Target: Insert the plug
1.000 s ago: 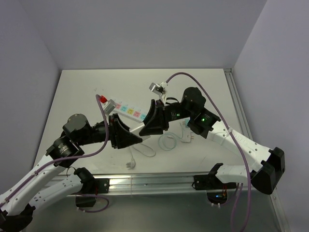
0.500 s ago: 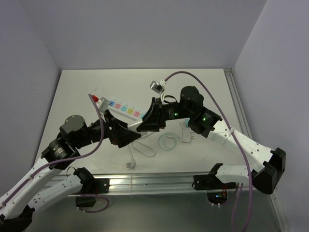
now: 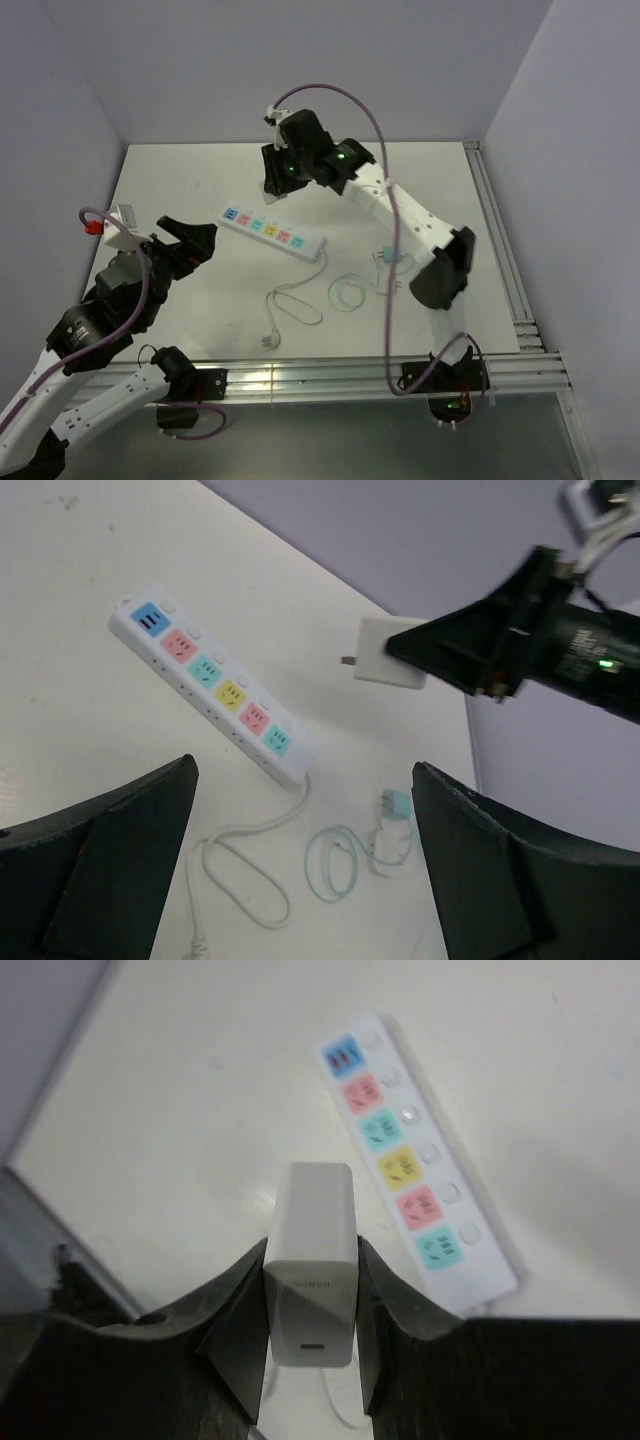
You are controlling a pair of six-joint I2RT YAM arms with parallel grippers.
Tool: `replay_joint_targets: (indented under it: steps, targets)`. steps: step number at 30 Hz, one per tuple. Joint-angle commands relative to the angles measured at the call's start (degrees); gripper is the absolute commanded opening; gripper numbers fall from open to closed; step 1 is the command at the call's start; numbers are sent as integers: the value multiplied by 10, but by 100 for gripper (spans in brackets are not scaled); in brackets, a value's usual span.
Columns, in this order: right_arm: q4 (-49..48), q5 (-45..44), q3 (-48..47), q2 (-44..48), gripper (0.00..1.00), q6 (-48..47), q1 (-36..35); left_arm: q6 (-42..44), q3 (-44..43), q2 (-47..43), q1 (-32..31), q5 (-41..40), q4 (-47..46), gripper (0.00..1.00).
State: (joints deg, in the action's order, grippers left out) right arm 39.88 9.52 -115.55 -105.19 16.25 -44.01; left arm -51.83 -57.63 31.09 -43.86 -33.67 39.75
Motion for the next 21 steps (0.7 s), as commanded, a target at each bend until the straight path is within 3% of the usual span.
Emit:
replay_joint_targets:
  steps: [1, 3, 6, 15, 18, 19, 21]
  targets:
    - [232, -117, -168, -130, 0, -36, -1, -24, -19, 15, 1, -76, 12, 94]
    - [258, -160, -204, -184, 0, -31, -3, -26, -10, 17, 1, -81, 2, 93]
    - [235, -180, -171, -194, 0, 18, -1, -49, -4, 29, 1, -112, 14, 92]
    - [186, -150, -101, -193, 0, 177, 5, -153, -45, 128, 1, -187, 97, 90]
    - [147, -133, -63, -164, 0, 197, 7, -145, -51, 165, 1, -188, 57, 89]
    - [145, -149, -58, -157, 0, 202, 8, -137, -50, 178, 1, -193, 34, 88]
    - [133, -161, -23, -130, 0, 208, 15, -84, -57, 205, 10, -187, -48, 68]
